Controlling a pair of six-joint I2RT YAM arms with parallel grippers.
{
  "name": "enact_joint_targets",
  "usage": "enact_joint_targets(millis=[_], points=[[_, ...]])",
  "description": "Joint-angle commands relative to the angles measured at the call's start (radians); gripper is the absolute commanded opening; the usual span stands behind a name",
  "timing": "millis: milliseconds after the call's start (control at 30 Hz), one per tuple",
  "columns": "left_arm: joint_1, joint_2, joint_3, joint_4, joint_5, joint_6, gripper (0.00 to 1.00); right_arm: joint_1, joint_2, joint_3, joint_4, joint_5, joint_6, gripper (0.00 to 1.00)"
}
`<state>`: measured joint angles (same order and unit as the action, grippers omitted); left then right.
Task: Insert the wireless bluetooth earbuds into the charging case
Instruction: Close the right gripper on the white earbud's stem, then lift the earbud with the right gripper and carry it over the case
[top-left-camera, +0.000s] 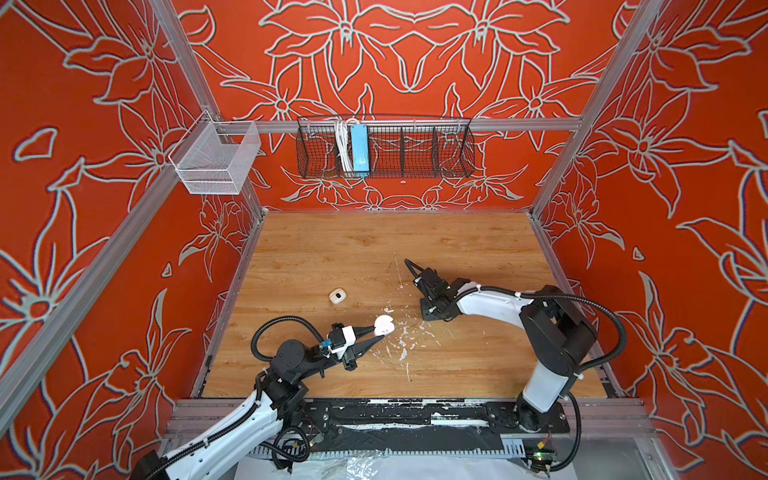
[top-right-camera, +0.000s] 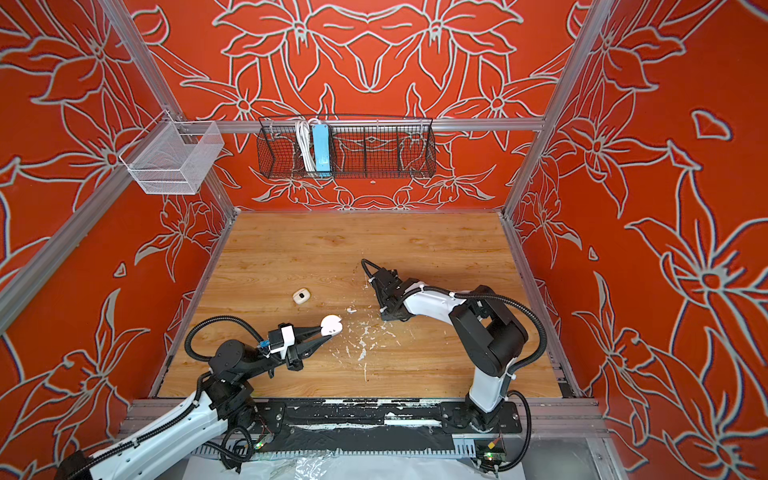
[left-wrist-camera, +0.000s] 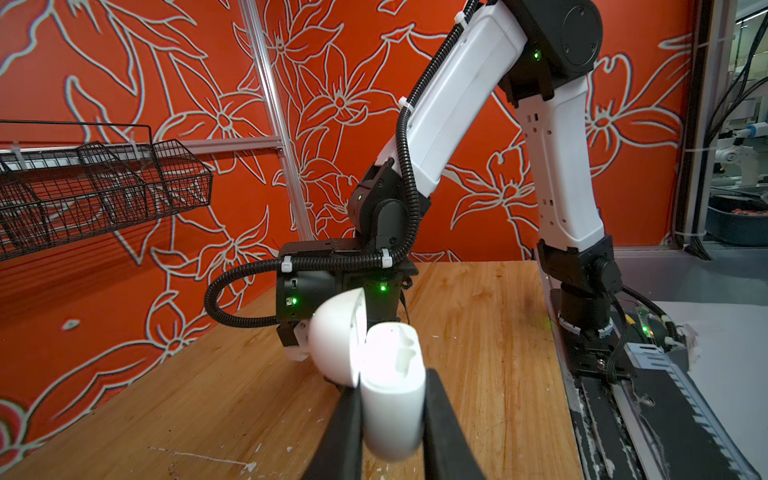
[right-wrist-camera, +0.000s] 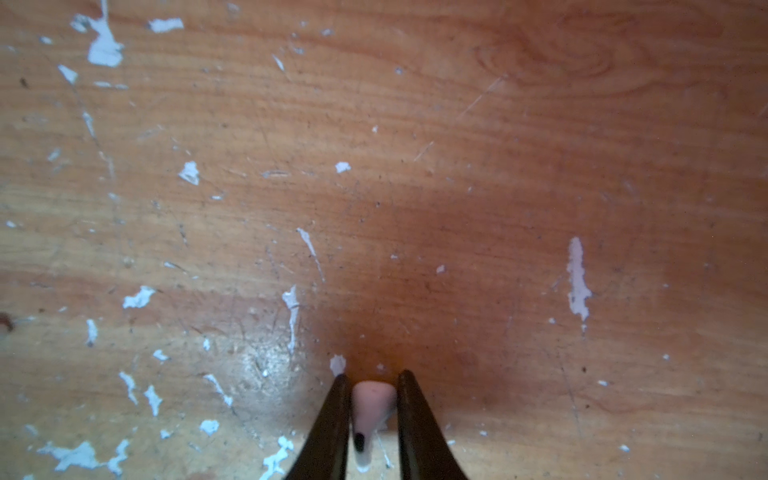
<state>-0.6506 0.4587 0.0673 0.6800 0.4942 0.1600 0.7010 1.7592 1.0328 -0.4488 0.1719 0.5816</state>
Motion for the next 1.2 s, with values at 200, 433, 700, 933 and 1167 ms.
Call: enact_joint_targets(millis=[200,433,700,933,1167], points=[[-0.009,0.0,0.034,0.003,0.041,0.025,0.0,-0.003,-0.078,-0.046,0.007,0.003,0.015,0.19],[-0.011,0.013,0.029,0.024,0.058,0.03,0.0,0.006,-0.323,-0.154,0.091,-0.006,0.0,0.17],[-0.011,0.049,-0.006,0.099,0.028,0.041,0.0,0.154,-0.712,-0.3,0.28,0.046,-0.098,0.16],[-0.012,0.099,0.008,0.107,0.103,0.074,0.0,0.331,-0.992,-0.428,0.48,0.08,-0.232,0.16],[-0.015,0.102,-0.022,0.181,0.157,0.086,0.0,0.402,-1.139,-0.542,0.628,0.037,-0.283,0.16]])
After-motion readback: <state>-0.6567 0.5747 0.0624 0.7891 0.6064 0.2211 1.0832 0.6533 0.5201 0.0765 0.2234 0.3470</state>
